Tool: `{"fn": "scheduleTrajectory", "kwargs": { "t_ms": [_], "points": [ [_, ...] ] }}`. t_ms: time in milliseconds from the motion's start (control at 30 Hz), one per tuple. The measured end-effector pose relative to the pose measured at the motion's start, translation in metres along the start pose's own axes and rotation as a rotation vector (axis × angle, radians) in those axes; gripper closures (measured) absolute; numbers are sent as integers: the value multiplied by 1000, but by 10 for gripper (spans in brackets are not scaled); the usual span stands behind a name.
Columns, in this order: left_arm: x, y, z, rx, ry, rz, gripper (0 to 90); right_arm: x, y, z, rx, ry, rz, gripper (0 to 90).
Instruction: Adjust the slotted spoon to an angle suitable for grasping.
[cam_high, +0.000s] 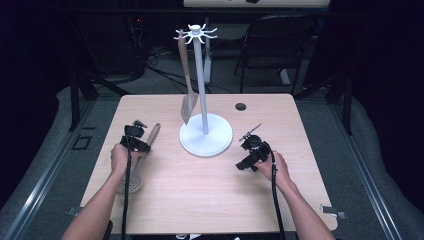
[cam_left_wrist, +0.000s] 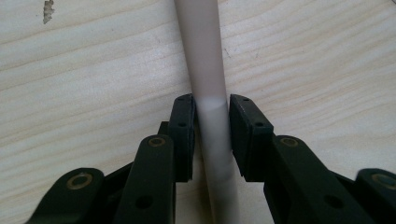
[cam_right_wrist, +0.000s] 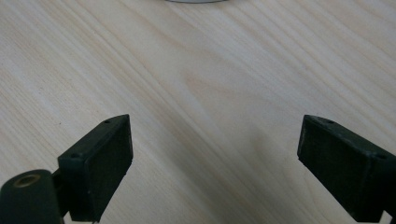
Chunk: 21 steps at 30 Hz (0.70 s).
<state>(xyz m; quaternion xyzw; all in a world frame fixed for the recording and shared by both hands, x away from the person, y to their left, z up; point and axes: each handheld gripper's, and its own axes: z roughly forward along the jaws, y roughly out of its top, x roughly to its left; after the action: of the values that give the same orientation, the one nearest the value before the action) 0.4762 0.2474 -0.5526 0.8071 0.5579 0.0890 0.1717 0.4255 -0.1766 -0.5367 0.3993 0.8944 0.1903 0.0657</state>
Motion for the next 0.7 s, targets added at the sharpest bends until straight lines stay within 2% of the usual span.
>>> {"fn": "scheduleTrajectory", "kwargs": {
  "t_ms": [100, 200, 267, 300, 400, 600, 667, 700],
  "points": [
    [0, -1, 0, -5, 1, -1, 720, 0, 0, 0, 2, 1, 5, 100],
    [2, -3, -1, -17, -36, -18, 735, 0, 0, 0, 7, 3, -2, 100],
    [1, -4, -4, -28, -41, -17, 743, 0, -1, 0, 4, 2, 2, 101],
    [1, -5, -7, -40, -43, -15, 747, 0, -1, 1, -13, 11, 16, 101],
    [1, -8, -16, -76, -52, -6, 754, -2, -1, -1, 2, 3, 3, 100],
    [7, -18, -31, -173, -108, -29, 754, -1, -1, -1, 11, 3, -6, 99],
    [9, -20, -34, -204, -119, -40, 754, 0, -1, 1, -9, 7, 10, 99],
    [11, -21, -36, -216, -127, -46, 755, -1, -1, 0, 2, 7, 1, 99]
  ]
}}
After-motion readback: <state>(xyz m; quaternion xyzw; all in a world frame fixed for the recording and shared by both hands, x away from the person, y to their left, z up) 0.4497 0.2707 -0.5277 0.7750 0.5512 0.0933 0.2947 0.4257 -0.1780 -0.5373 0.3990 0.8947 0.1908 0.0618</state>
